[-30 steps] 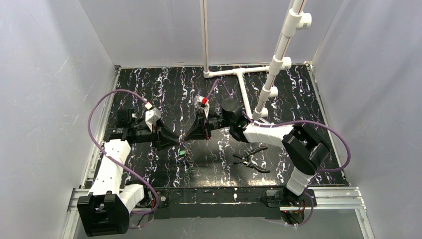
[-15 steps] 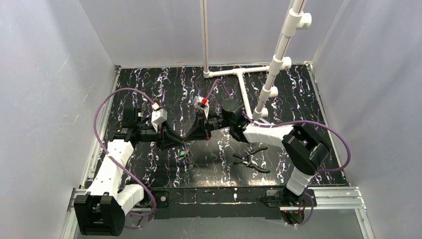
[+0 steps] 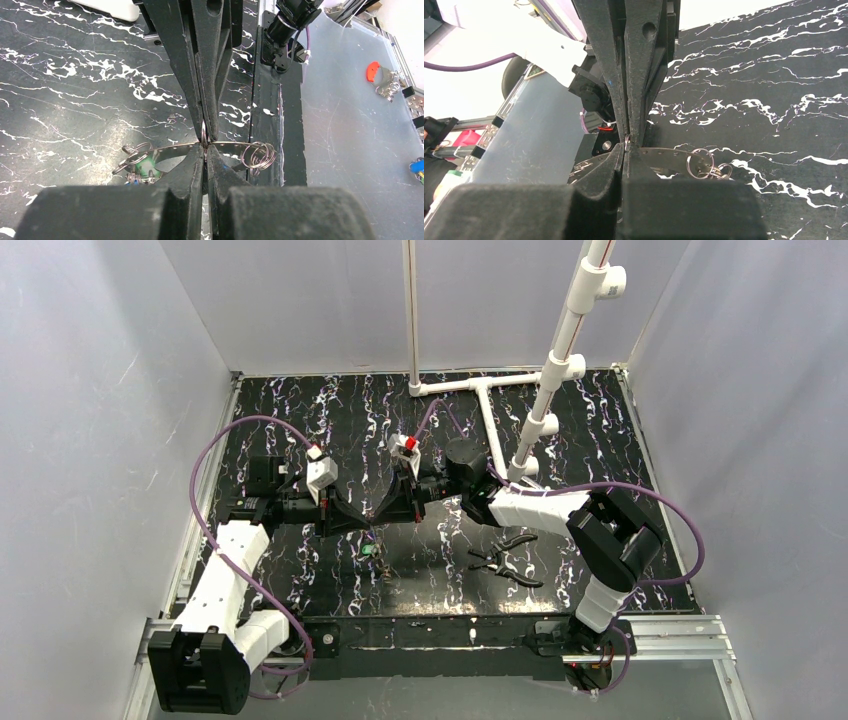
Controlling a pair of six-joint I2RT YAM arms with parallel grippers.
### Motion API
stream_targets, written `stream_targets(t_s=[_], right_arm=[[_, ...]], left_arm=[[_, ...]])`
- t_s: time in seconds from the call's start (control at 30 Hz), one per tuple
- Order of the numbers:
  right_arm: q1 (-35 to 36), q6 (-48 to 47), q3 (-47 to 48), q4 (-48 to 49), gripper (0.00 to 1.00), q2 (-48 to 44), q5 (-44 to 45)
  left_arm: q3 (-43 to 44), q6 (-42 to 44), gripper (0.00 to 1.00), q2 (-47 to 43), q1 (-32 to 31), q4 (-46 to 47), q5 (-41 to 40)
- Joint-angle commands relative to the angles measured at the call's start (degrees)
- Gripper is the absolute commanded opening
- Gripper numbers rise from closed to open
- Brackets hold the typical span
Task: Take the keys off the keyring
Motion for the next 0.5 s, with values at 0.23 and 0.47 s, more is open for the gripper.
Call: stream_targets(t_s=[0.23, 0.47], right_arm=[[-0.2, -12.9, 5.2, -13.8, 0.38, -1.5, -0.8], [-0.2, -25.6, 10.1, -31.8, 0.43, -2.3, 0.1]], left_arm=[[-0.3, 1.8, 0.0, -3.1, -0.7, -2.0, -4.5], [1.6, 7.4, 0.0, -1.1, -0.8, -7.0, -5.4]])
